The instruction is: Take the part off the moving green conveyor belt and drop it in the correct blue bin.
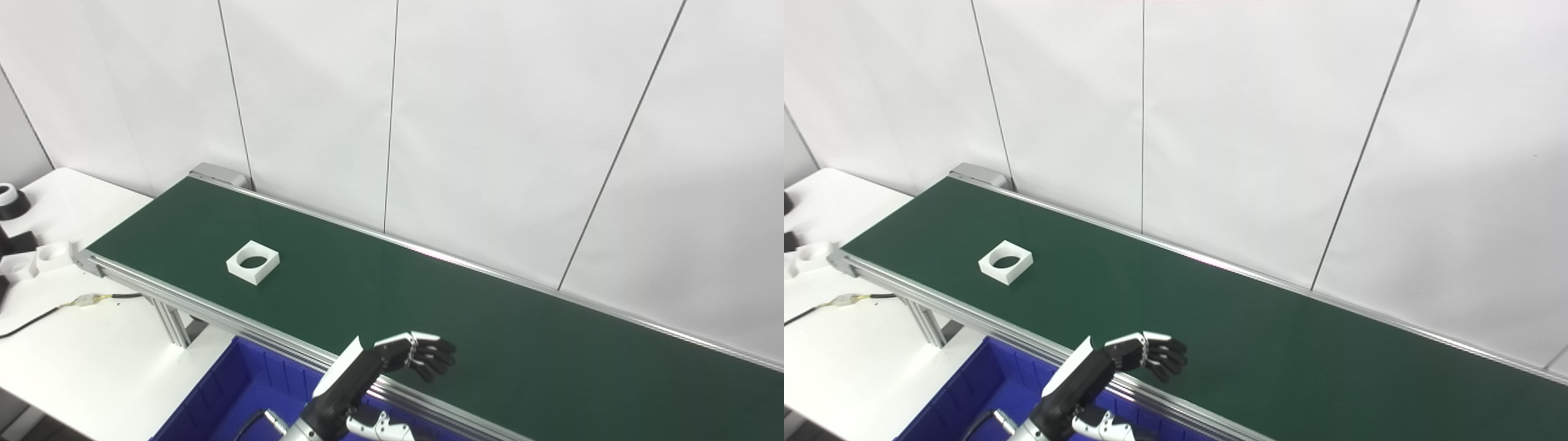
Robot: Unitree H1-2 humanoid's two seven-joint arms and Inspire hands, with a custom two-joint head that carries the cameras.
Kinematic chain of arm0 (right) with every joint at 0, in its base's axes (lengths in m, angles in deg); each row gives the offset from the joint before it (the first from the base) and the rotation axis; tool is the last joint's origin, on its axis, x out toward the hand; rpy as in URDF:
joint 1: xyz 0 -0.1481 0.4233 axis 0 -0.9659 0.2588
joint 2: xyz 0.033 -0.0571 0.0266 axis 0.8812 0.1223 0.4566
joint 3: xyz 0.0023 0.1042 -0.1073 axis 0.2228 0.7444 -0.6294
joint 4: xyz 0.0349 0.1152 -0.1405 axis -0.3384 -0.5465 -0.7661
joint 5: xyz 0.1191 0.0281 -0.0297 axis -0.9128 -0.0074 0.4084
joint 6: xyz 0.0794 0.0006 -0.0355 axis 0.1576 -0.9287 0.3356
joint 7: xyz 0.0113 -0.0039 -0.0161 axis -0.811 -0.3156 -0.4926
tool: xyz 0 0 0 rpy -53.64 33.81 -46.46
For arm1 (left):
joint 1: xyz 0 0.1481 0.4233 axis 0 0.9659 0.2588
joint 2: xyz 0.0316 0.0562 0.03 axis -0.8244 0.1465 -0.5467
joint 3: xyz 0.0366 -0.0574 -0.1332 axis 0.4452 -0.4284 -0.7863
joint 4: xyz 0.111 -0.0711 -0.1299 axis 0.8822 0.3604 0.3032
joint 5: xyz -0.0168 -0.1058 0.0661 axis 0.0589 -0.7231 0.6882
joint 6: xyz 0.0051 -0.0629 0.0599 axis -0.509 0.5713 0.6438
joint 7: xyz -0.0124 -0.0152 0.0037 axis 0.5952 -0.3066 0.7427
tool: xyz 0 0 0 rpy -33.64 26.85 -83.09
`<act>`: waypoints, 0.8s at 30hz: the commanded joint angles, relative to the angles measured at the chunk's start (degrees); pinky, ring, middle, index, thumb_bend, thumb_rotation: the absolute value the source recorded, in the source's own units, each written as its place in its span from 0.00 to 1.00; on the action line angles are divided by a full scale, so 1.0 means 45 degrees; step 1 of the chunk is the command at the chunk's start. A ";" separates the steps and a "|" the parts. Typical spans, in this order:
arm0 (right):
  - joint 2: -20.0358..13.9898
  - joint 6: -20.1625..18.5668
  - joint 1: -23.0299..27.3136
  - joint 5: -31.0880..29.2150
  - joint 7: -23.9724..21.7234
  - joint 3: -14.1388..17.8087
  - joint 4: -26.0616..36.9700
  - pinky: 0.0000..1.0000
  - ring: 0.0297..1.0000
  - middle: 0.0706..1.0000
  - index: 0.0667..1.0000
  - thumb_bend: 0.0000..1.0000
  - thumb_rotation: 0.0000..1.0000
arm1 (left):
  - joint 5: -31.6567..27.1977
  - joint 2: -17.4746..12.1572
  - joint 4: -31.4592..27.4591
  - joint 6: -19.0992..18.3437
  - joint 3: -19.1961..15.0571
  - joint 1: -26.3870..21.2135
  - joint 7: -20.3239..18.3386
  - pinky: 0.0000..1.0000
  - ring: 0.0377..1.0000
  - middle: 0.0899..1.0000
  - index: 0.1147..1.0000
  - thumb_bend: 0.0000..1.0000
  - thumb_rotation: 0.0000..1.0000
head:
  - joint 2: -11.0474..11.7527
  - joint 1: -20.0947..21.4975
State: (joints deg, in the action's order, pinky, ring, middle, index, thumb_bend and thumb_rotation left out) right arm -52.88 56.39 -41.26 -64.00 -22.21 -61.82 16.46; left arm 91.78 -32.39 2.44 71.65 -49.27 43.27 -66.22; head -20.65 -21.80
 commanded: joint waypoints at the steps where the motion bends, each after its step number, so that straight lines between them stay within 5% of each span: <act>1: 0.0083 0.0725 0.0160 -0.0032 0.0074 0.0035 0.0230 0.65 0.75 0.81 0.88 0.40 0.49 | -0.0217 -0.0006 -0.0504 0.0040 -0.0085 -0.0342 -0.0039 0.56 0.64 0.68 0.71 0.85 0.41 | -0.0014 0.0007; 5: 0.0044 0.0723 0.0164 -0.0046 0.0165 -0.0055 0.0213 0.64 0.74 0.80 0.88 0.42 0.50 | -0.0547 -0.0155 -0.0676 -0.0355 -0.0183 -0.0502 -0.0210 0.58 0.65 0.69 0.72 0.84 0.39 | -0.0026 0.0064; 16: 0.0076 0.0724 0.0221 -0.0069 0.0137 -0.0028 0.0176 0.64 0.74 0.80 0.87 0.44 0.52 | 0.1279 -0.0696 -0.1218 -0.1253 -0.0672 -0.1401 -0.0238 0.61 0.69 0.74 0.75 0.81 0.41 | -0.0145 0.0162; 24: 0.0121 0.0720 0.0183 -0.0017 0.0087 0.0017 0.0248 0.62 0.72 0.79 0.87 0.46 0.54 | 0.1330 -0.1505 -0.0992 -0.1725 -0.1096 -0.2293 -0.0502 0.66 0.74 0.79 0.79 0.70 0.32 | -0.0315 0.0188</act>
State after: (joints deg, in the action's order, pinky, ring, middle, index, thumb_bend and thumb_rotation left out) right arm -52.79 56.39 -41.09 -63.99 -22.15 -61.91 16.10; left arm 98.15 -38.55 -1.24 63.20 -53.58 34.81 -68.67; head -22.05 -20.92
